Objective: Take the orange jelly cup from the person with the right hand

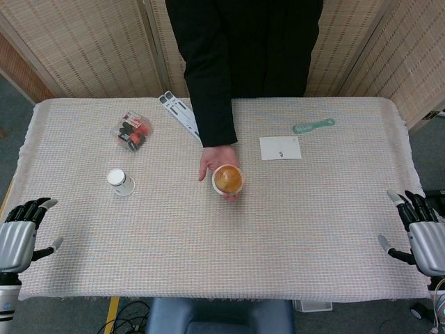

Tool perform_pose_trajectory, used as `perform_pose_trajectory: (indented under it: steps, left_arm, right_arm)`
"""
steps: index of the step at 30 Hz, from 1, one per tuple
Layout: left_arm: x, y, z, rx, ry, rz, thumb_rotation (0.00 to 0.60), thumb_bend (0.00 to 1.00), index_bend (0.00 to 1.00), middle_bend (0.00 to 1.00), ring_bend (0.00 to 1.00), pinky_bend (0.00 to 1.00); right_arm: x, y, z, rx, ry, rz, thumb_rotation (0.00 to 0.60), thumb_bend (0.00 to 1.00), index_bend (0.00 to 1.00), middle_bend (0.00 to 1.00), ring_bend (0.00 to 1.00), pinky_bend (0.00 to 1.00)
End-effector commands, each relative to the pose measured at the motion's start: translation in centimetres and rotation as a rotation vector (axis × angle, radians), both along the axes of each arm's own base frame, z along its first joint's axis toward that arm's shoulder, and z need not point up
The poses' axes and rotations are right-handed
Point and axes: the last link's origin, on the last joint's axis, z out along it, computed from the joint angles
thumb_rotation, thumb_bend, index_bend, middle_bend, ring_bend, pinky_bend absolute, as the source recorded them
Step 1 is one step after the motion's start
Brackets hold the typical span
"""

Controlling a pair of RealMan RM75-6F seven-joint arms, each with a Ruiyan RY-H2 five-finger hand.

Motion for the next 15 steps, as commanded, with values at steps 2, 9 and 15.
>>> perform_pose_trajectory:
  steps: [2,9,15]
  left_arm:
    - [0.0,0.0,-0.1,-0.001,0.000,-0.002,0.600,0.22,0.23,0.23,0.20,0.24]
    - [0.0,-0.3,-0.1,-0.004,0.000,0.003,0.600,0.22,0.23,0.23,0.20,0.24]
    - [0.1,-0.5,0.1,0.002,0.000,0.001,0.600,0.22,0.23,0.23,0.20,0.24]
  right_arm:
    - [0.0,0.0,-0.1,-0.002,-0.008,0.003,0.600,0.31,0.00,0.12,0.03,0.03]
    - [0.6,-0.4,-0.3,0.021,-0.007,0.036,0.600,0.31,0.00,0.12,0.03,0.03]
    - [2.5,-2.3,-0.8,0.070,-0.003,0.130,0.600,0.31,0.00,0.12,0.03,0.03]
